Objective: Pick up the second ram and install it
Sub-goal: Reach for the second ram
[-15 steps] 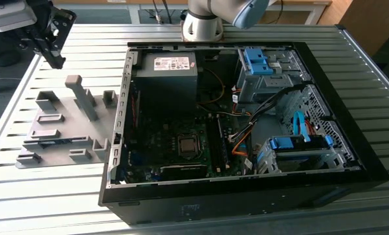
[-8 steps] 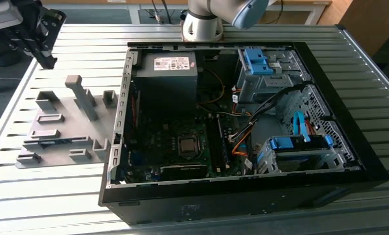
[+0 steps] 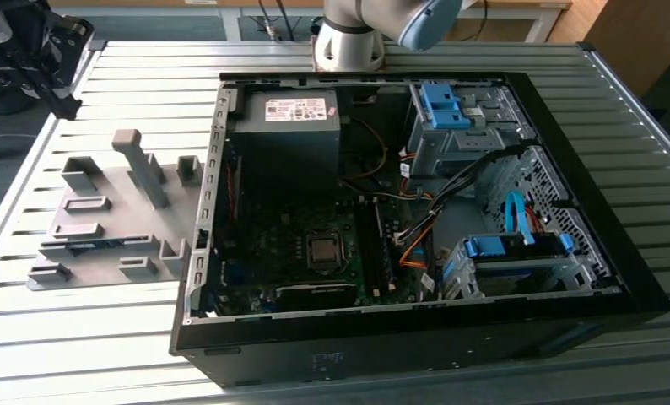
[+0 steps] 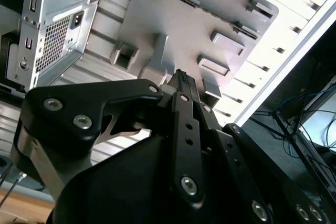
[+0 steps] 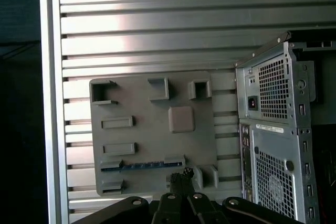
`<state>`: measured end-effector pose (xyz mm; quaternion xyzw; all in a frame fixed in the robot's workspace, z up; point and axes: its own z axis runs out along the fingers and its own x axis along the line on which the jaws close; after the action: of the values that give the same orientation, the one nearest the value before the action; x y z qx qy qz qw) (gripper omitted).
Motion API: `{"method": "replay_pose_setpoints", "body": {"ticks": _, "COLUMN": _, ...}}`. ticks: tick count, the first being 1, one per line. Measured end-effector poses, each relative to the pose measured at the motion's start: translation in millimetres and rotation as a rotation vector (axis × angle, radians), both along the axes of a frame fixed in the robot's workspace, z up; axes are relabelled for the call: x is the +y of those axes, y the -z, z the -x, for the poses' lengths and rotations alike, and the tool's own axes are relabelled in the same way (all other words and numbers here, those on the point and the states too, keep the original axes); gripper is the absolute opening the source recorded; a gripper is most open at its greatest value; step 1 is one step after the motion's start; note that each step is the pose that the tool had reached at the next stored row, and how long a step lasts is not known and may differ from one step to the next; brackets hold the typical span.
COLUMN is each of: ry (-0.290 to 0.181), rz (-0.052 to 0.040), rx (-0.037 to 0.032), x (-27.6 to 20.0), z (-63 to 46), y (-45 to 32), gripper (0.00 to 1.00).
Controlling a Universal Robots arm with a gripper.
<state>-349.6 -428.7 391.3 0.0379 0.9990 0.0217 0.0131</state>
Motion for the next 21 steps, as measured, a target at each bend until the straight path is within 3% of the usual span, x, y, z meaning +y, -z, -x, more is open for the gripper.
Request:
{"method": "replay_pose_setpoints", "body": {"ticks": 9, "ry": 0.0, "rz": 0.0001, "rx": 0.0001, "x": 0.0, "z": 0.7, "y": -0.1, "gripper": 0.11}}
{"method": "replay_pose_setpoints", "body": {"ticks": 16, "ry": 0.0, "rz": 0.0001, "rx": 0.0001, "x": -0.1, "z": 12.2, "y": 0.1, "gripper": 0.11}}
{"method": "replay_pose_setpoints", "body": {"ticks": 21, "ry": 0.0, "rz": 0.0001, "rx": 0.0006, "x": -5.0, "z": 15.4, "y": 0.4, "gripper": 0.11}}
